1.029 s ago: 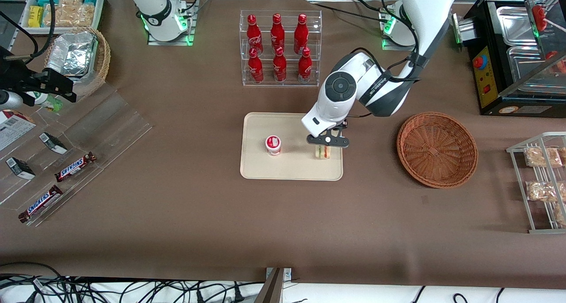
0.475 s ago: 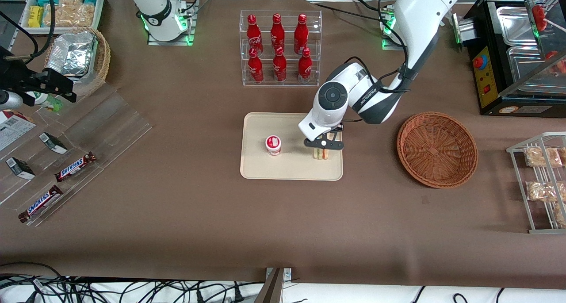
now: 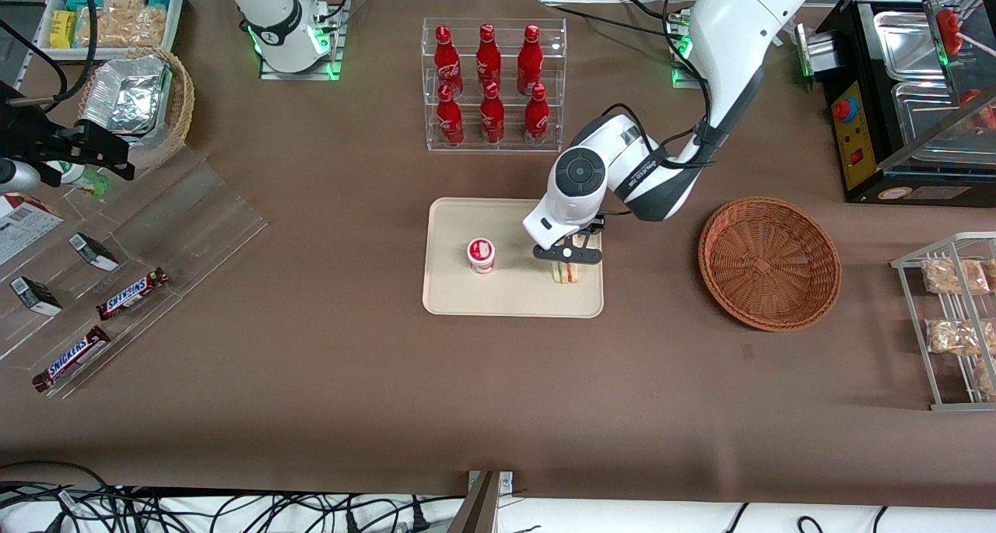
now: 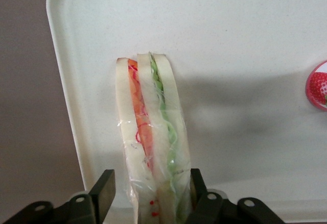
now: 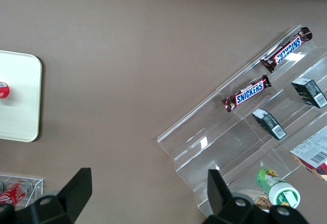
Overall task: Place sandwich from basket to tray
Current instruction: 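Lower the sandwich onto the tray and open the left gripper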
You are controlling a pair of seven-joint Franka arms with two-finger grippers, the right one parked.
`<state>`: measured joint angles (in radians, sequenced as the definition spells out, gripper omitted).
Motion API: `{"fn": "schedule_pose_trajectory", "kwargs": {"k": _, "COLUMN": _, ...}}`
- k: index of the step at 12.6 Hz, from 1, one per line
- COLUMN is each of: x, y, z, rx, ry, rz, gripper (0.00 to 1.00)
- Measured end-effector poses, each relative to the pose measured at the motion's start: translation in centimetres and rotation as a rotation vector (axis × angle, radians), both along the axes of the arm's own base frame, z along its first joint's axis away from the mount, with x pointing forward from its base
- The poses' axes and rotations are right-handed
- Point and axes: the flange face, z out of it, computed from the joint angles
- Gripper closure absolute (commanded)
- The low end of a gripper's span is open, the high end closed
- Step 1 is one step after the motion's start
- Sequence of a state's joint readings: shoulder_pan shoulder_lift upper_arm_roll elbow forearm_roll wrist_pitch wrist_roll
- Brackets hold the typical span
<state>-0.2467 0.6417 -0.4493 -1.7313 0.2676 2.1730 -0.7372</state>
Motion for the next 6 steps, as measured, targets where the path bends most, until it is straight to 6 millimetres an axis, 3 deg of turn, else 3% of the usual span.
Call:
{"fn": "schedule_pose_trajectory", "kwargs": {"k": 3, "x": 1.7, "y": 0.1, "z": 2.0, "rx": -0.011, "ry": -0.039, "rz": 0.073, "gripper": 0.0}}
{"fn": "schedule_pose_trajectory", "kwargs": {"k": 6, "x": 5.8, "y": 2.2, "z": 8.9, "rx": 0.008, "ry": -0.079, "rz": 0.148, "gripper": 0.0}}
